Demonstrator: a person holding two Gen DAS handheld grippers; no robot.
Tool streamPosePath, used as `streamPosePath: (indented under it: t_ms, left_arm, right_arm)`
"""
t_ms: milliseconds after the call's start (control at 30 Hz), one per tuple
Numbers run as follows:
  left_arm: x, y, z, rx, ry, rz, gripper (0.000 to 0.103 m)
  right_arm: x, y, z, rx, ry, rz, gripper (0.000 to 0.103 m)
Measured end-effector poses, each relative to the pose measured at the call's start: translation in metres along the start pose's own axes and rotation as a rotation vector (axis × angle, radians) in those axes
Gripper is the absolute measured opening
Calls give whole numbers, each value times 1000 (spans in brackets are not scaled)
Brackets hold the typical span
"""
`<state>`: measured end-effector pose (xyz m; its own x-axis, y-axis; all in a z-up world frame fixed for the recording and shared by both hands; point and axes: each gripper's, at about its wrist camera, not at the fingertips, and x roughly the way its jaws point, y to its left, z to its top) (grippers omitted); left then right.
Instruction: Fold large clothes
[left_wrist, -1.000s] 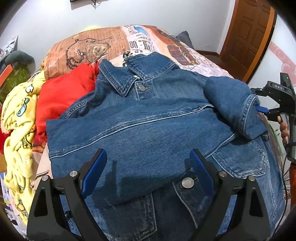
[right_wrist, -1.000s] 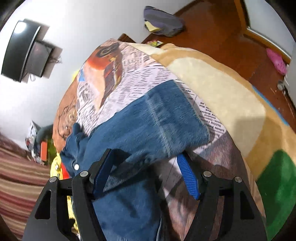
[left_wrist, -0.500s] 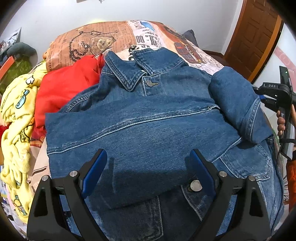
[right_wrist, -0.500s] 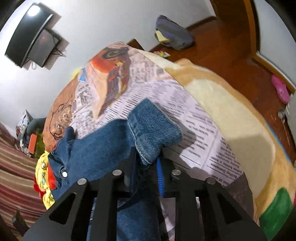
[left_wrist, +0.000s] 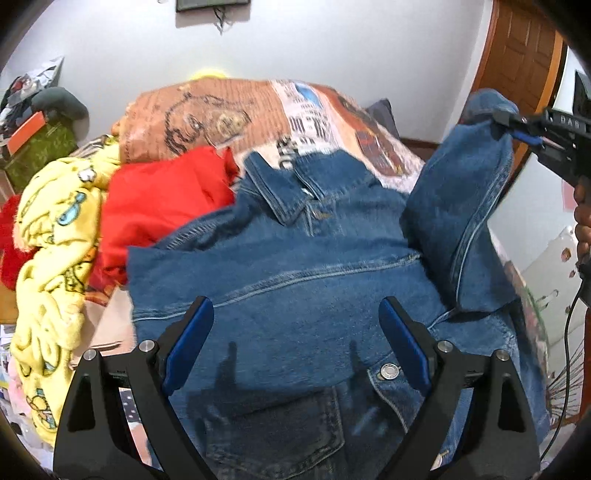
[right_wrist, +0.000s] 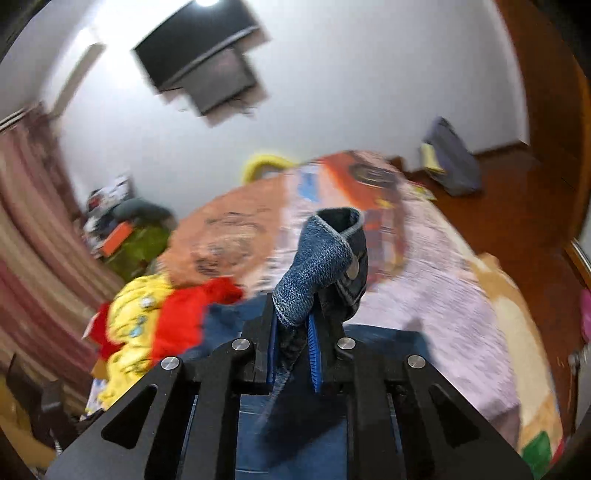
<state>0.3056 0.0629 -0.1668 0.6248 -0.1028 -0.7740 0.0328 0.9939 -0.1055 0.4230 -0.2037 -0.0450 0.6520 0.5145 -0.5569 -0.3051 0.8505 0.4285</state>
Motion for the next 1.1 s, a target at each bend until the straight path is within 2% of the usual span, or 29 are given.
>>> streamPosePath:
  t_ms: [200, 400, 500, 700, 833, 933, 967, 1100]
  left_arm:
    - [-29, 35, -7, -49, -52, 24, 91]
    - [-45, 77, -28, -109, -48, 59, 91]
    - [-48, 93, -40, -137, -35, 72, 91]
    - [-51, 119, -62, -209, -9, 74, 91]
    - [-48, 130, -72, -264, 15, 57, 91]
    - [-43, 136, -75, -306, 36, 31, 91]
    - [-41, 136, -76, -315, 42, 25, 91]
    - [-33, 133, -76, -336, 60, -5, 91]
  right_arm:
    - [28, 82, -8, -122, 70, 146, 12]
    - [79, 153, -61, -253, 233, 211, 12]
    - [110, 167, -96, -278, 354, 220, 12]
    - [149, 159, -149, -265, 550, 205, 12]
    - [155, 158, -163, -234, 653, 200, 20]
    - [155, 160, -165, -212, 730, 186, 37]
    - [152, 160, -164, -213, 739, 188, 45]
    - [133, 157, -150, -223, 677, 187, 56]
